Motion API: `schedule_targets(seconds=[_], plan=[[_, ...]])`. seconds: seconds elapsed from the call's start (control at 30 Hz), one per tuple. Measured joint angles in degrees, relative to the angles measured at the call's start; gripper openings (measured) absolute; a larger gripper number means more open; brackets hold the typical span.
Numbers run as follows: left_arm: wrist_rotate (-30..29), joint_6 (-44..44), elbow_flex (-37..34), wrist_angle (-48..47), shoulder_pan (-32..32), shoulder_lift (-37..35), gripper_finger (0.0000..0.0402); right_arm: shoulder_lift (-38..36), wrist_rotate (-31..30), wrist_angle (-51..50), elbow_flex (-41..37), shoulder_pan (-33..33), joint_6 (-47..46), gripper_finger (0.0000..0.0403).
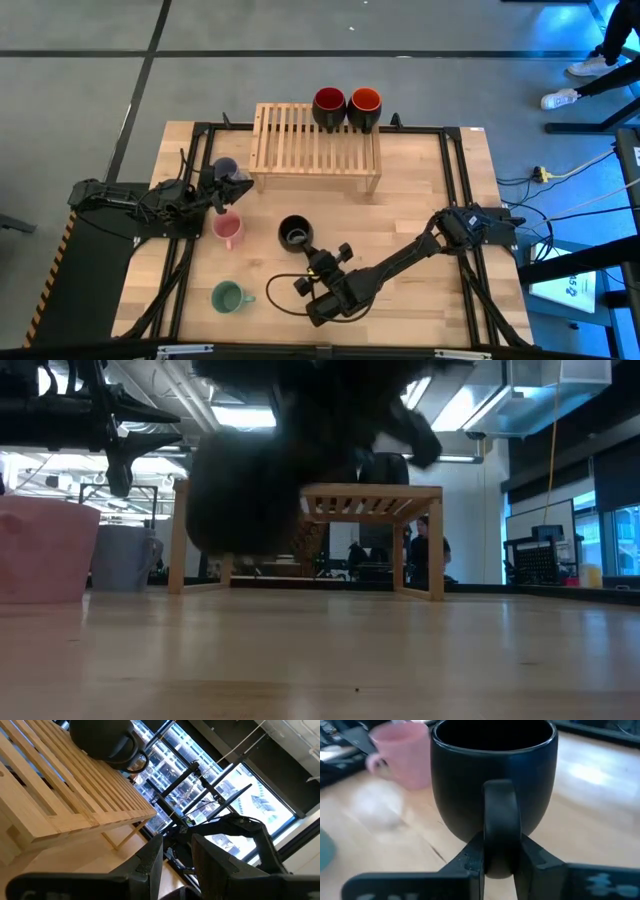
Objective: Place coffee mugs
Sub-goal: Put the black mugs on the shelf
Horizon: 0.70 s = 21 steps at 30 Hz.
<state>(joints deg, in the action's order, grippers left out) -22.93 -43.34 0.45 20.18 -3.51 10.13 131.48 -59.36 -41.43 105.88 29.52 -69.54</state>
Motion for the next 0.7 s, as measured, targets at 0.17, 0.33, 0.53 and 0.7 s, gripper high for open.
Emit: schedule_targets(seconds=[0.17, 0.33, 0.53, 0.7], plan=[[0.04, -0.03, 0.00, 0.00, 0.00, 0.00, 0.0097, -0.07, -0.62, -8.66, 8.88, -0.21, 1.21, 0.0045], [0.06, -0.01, 0.00, 0.00, 0.00, -0.01, 0.0097, -0.09, -1.66, -14.00, 16.05, -1.09, 1.84, 0.0045], [0.06, -0.01, 0.00, -0.02, 0.00, 0.00, 0.0097, -0.15, -2.81, -14.27, 24.42, -4.86, 11.30, 0.0045], [0.08, -0.01, 0.00, -0.01, 0.00, 0.00, 0.0097, -0.26, -3.46, -13.84, 29.19, -9.32, 16.43, 0.0045]])
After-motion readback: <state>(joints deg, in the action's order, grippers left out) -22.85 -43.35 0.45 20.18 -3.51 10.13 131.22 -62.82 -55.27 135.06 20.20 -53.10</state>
